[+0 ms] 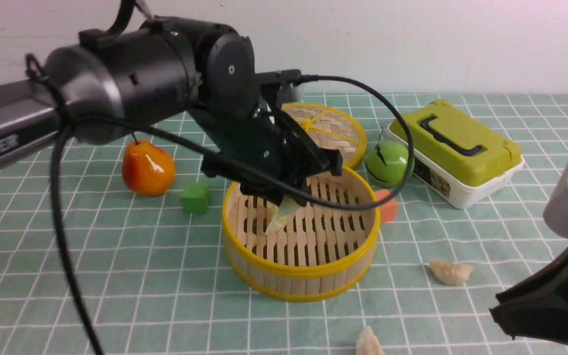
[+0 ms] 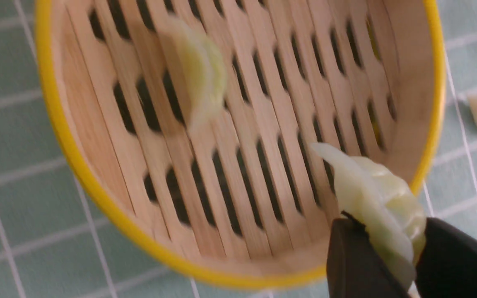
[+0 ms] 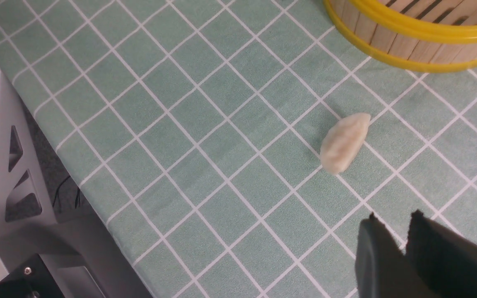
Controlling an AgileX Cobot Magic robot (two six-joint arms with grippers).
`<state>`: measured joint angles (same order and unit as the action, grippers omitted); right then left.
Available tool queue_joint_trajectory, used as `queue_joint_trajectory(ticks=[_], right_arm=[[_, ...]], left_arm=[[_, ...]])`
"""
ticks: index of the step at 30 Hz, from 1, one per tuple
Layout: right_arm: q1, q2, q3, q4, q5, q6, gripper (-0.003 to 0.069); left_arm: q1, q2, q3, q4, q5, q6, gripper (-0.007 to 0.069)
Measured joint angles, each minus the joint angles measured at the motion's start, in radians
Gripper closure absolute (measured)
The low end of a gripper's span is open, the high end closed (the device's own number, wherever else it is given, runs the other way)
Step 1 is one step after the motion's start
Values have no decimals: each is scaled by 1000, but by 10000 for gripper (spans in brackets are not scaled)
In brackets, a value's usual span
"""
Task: Put the dumplings into the steamer on the table with the blue tablecloth.
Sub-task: 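Place the dumpling into the bamboo steamer basket with the left gripper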
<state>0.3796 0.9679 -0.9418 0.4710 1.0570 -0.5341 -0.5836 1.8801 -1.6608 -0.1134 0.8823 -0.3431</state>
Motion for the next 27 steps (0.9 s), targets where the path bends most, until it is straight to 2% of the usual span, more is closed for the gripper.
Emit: queue_joint_trajectory(ticks=[8,14,18,22,24,27], right_arm=[[0,0,0,-25,2,0,531],[0,0,0,-53,4,1,523],[0,0,0,-62,-6,37,504],[0,19,0,-89,-29,104,447],[0,51,0,-95,-36,122,410],[7,100,0,-95,-45,128,376]], left_arm=[[10,323,-302,3,11,27,440],[10,426,-399,7,52,27,440],[10,427,-421,11,92,27,344],[10,400,-507,38,247,38,180],[10,366,-565,63,323,61,144],[10,279,-632,103,347,87,137]])
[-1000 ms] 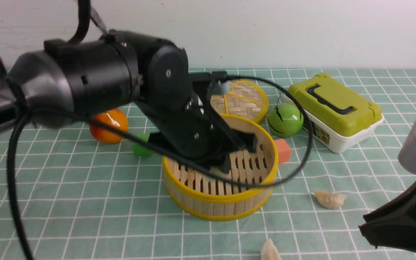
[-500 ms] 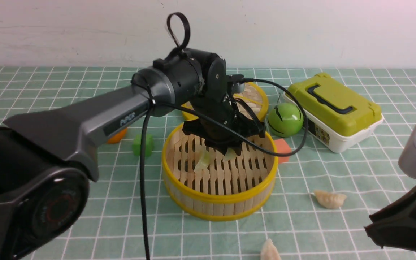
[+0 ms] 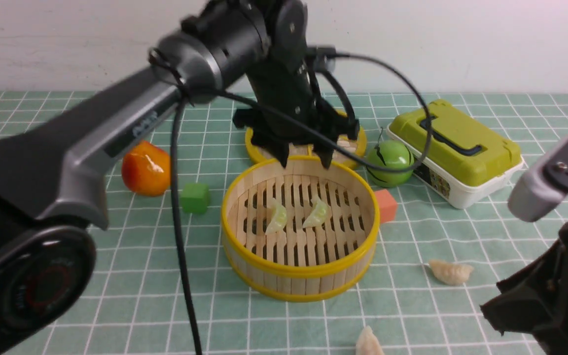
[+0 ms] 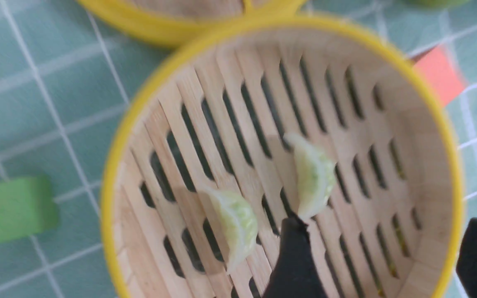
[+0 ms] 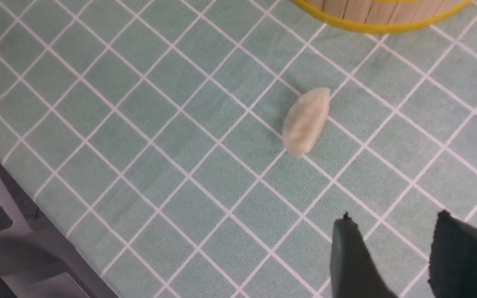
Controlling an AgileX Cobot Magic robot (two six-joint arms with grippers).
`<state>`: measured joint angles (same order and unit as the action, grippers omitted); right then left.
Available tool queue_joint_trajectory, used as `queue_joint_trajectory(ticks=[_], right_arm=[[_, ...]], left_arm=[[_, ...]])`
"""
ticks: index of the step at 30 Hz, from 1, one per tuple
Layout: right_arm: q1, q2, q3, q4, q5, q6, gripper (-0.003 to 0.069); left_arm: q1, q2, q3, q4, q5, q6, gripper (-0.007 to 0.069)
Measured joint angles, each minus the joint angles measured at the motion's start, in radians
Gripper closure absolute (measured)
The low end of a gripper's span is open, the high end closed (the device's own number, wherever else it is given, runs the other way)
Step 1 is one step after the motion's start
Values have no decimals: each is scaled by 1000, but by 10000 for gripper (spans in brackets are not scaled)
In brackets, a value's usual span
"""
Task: Put the dumplings into the steamer on the table with the blue tablecloth.
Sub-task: 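Place the dumpling into the bamboo steamer basket with the left gripper, then reach for and grasp a dumpling lying on the table beside the steamer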
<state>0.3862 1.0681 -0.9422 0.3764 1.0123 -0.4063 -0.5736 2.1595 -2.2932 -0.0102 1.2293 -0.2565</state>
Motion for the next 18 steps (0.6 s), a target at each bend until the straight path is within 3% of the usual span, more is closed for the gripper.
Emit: queue_joint_trajectory(ticks=[4,7,13,18], right_arm=[[83,89,-16,-18,-10,3,365],[181,157,-39,-64,-42,51,365],[296,341,-57,-246,-145,335,313],[302,476,-57,-296,-230,458,203]], left_arm=[[0,-190,-11,50,14,23,211],[0,-344,47,89,14,38,335],[0,-702,421,126,14,41,612],[0,-963,777,127,-13,-8,638]])
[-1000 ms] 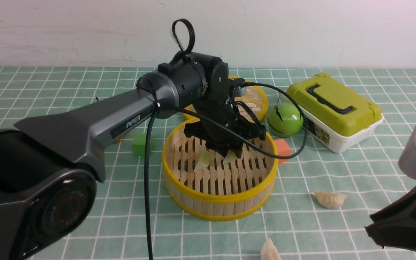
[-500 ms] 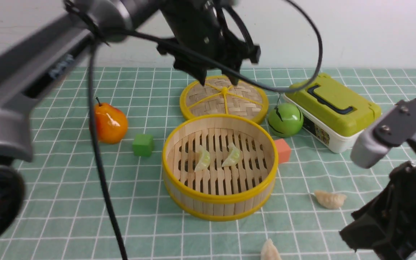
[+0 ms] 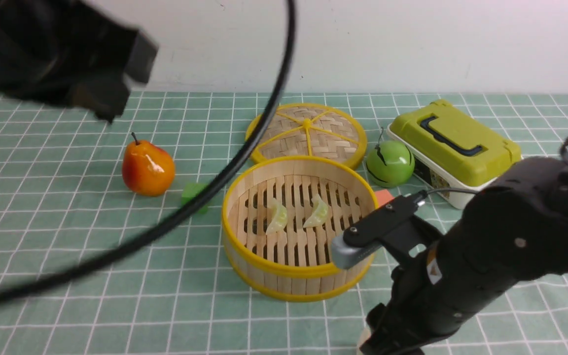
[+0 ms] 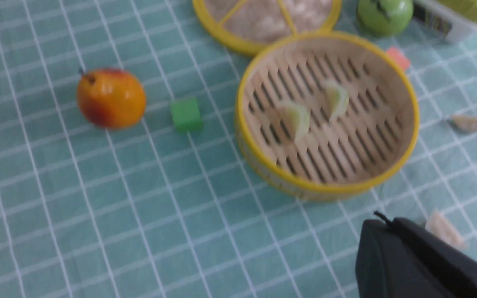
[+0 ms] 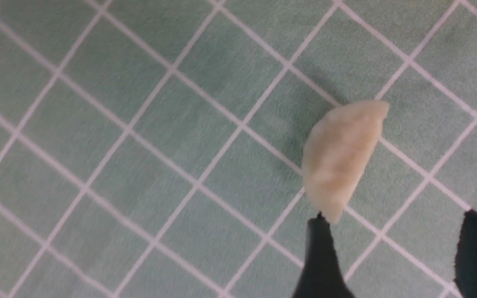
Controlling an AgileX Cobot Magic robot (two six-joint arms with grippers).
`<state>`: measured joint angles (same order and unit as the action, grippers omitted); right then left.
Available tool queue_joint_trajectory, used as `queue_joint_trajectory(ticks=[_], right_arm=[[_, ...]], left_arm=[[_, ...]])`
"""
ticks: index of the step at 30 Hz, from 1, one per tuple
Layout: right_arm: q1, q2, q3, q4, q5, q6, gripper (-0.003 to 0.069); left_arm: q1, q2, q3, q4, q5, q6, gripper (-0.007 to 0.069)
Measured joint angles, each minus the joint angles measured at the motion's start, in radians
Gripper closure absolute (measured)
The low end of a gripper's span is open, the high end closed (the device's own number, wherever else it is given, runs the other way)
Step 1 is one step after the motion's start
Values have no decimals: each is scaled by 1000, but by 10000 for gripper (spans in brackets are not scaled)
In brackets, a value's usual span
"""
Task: Put the dumplings into the steamer on the table with the blue tablecloth.
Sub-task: 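Reach for and grasp a dumpling lying on the table beside the steamer, then place the dumpling in the bamboo steamer basket with the right gripper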
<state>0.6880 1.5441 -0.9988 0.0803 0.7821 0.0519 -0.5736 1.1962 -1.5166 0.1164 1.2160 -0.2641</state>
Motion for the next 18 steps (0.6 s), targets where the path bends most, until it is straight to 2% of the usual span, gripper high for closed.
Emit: queue_joint_trajectory(ticks=[2,5,9,12,14,15,16,18], right_arm=[[0,63,0,-8,-60,26,146],[0,129,-1,-10,-116,41,113],[0,215,-1,-11,-139,67,123],[1,238,-2,-16,-149,83,182],[1,236,-2,-17,-151,88,261],[1,231,-2,-17,-151,88,341],[1,223,-2,-17,-150,88,375],[1,200,-8,-19,-137,88,367]], left_arm=[[0,-154,202,1,-77,-38,638],[0,-320,403,5,-163,-92,638],[0,-464,551,32,-191,-157,638],[0,-496,580,52,-175,-176,638],[0,-499,584,63,-158,-181,638],[0,-499,584,70,-150,-181,638],[0,-499,585,75,-143,-181,638],[0,-499,587,82,-135,-181,638]])
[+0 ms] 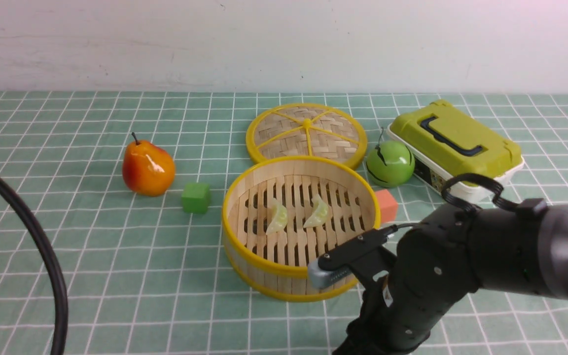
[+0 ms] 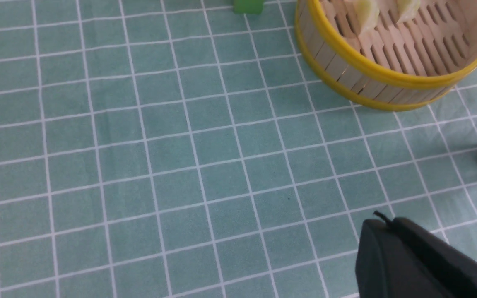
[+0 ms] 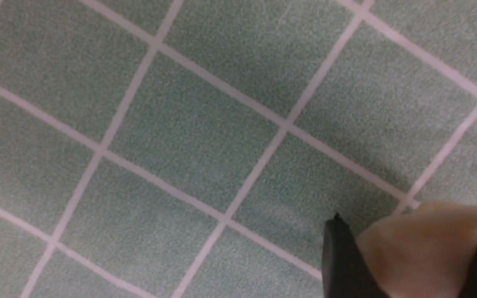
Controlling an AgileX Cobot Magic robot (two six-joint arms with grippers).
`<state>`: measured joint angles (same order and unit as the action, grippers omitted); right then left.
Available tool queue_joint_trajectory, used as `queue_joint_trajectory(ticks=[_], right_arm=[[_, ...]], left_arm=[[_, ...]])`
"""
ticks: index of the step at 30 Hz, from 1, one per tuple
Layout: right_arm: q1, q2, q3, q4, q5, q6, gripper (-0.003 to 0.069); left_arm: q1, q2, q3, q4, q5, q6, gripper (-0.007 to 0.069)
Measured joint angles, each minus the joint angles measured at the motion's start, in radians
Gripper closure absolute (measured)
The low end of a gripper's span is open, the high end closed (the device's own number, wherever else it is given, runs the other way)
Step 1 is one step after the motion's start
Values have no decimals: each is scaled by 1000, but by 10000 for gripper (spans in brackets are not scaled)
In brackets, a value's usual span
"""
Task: Put the dumplings into the steamer on the table with the blue tablecloth.
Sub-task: 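Place the dumpling in the bamboo steamer basket with the right gripper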
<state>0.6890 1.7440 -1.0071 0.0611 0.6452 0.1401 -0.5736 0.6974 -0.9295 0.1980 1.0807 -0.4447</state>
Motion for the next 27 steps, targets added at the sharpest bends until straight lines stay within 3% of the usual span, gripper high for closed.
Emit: queue_joint_trajectory(ticks=[10,20,27], right_arm=[[0,-63,-346,-52,159,-64,365],[0,293,-679,-54,143,-72,365],[0,389,-721,-46,165,-70,335]], left_arm=[[0,0,0,4,3,1,638],[0,0,0,8,13,1,638],[0,0,0,11,35,1,638]])
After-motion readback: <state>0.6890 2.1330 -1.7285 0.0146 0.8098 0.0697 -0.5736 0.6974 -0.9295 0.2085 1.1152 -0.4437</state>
